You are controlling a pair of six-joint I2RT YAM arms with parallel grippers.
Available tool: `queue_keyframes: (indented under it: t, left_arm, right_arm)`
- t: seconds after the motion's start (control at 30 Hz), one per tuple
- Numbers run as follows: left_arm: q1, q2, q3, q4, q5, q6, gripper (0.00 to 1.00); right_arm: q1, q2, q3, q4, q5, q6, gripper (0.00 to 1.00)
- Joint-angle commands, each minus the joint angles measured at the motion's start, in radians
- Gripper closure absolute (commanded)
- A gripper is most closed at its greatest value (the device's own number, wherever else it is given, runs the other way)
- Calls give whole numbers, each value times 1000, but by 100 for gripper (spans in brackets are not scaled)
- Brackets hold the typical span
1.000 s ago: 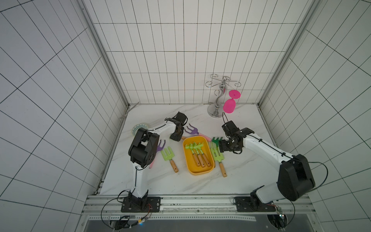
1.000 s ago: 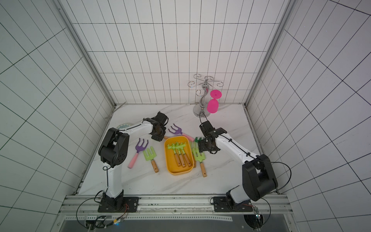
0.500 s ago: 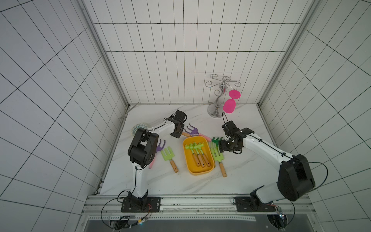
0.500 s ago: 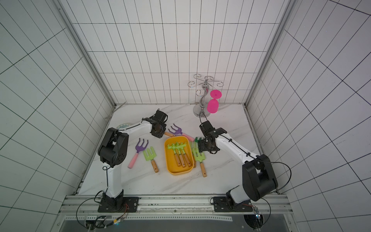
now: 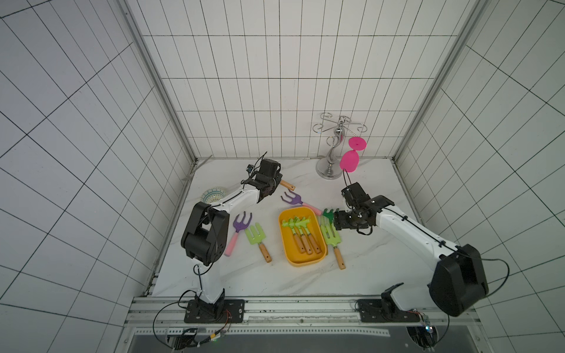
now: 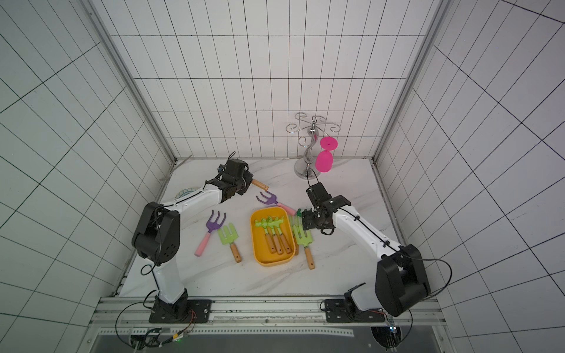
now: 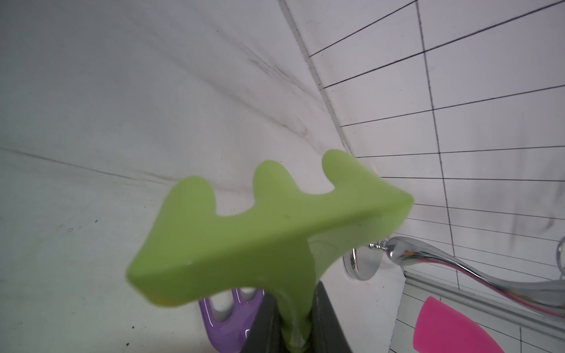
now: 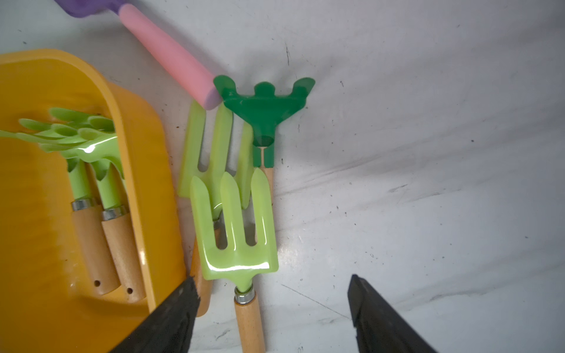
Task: Put the rake into the storage box
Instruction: Pick up the rake at the center of the board.
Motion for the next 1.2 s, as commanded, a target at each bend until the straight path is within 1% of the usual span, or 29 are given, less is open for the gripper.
queue_keyframes:
  t: [0.0, 0.1, 0.17, 0.27, 0.37, 0.47, 0.57, 0.63, 0.7, 0.77, 0.9, 1.03, 1.17]
  left_arm:
    - [3, -112, -16, 117, 86, 165, 86]
    - [2, -191, -65, 168, 223, 221, 86]
    - [-3, -236, -102, 197, 321, 255, 86]
    - [-4, -285, -145, 238, 503, 315, 84]
    - [-10, -314, -163, 205, 633, 356, 84]
    - [-27, -358, -225, 224, 729, 375, 83]
    - [-44, -410, -293, 256, 781, 379, 82]
    - [-57, -445, -335, 299, 810, 372, 83]
    - [-73, -476, -361, 315, 817, 377, 83]
    - [-85, -501, -381, 340, 830, 376, 83]
    - [-109, -519, -399, 366, 855, 369, 83]
    - [-144, -521, -399, 391, 863, 375, 83]
    - [-154, -506, -399, 438, 880, 360, 83]
  right_arm:
    - [-10, -94, -25, 36, -110, -14, 19]
    - [-9, -169, -52, 130, -236, -6, 19]
    - [-10, -193, -53, 174, -339, 1, 19]
    - [-10, -193, -48, 239, -531, 23, 20]
    - [-7, -199, -84, 369, -713, 70, 22]
    - [-6, -225, -151, 533, -845, 127, 23]
    - [-6, -246, -206, 669, -931, 174, 23]
    - [-6, -253, -263, 840, -1005, 269, 23]
    - [-3, -251, -318, 1019, -1044, 379, 24]
    - [0, -244, -340, 1087, -1059, 424, 25]
    - [19, -225, -332, 1092, -1065, 429, 28]
    - [50, -220, -337, 1181, -1070, 490, 30]
    - [69, -225, -346, 1201, -1069, 495, 34]
